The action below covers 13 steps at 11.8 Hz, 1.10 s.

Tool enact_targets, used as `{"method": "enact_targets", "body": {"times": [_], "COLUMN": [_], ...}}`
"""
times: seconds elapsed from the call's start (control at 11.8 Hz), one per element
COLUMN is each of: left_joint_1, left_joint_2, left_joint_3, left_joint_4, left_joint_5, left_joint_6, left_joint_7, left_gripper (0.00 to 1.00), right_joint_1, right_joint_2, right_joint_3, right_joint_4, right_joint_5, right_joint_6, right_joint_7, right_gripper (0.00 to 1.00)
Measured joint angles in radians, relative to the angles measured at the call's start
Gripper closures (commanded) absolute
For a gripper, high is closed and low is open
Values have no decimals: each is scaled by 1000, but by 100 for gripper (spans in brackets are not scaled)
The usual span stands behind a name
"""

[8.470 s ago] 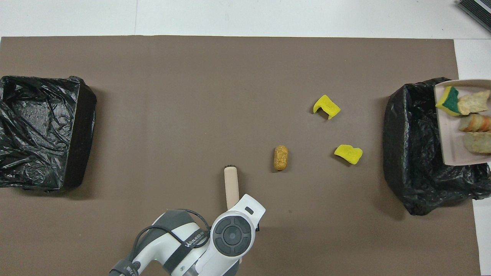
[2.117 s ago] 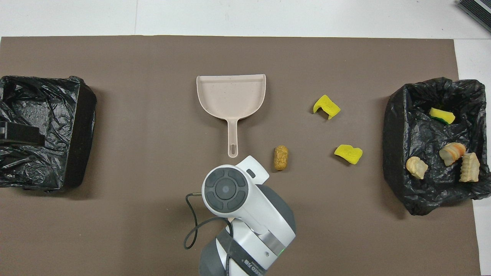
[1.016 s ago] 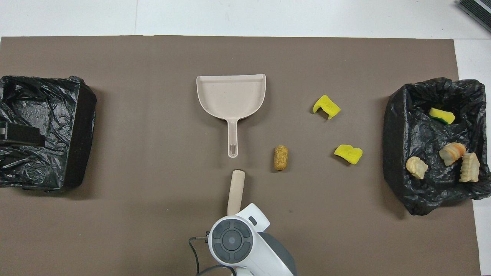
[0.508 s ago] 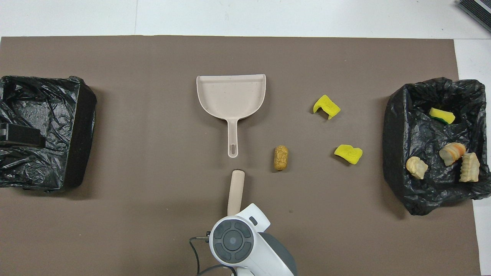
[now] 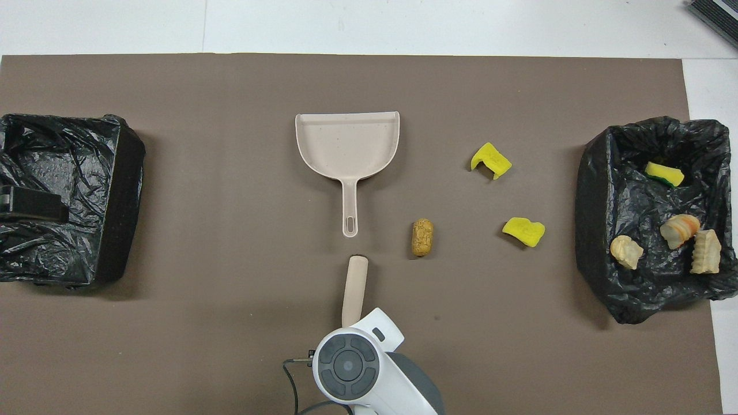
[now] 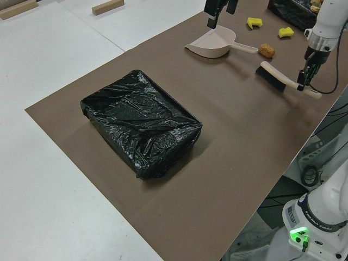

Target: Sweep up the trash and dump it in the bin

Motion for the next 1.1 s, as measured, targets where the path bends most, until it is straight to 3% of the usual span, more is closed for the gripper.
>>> {"method": "enact_targets", "body": {"times": [0.59,0.76,0.85,1.1], "left_joint_1": [0,1,2,0], "left_joint_2": [0,0,0,0], "left_joint_3": [0,3,8,6], "left_joint_4": [0,0,0,0], "left_joint_5": [0,0,0,0], "left_joint_6": [-1,-1,-1,21], "left_joint_7": [0,-2,-3,-3], "left_gripper": [0,0,0,0], "right_joint_1": [11,11,11,8], "right_joint_2": [2,5,7,16], "right_joint_3": [0,0,0,-2], "right_joint_4": [-4,-5,-5,4], "right_joint_5": [25,25,25,26], "right_joint_6": [33,33,33,34], "right_joint_7": [0,0,1,3], "right_gripper": [59,92,100,100]}}
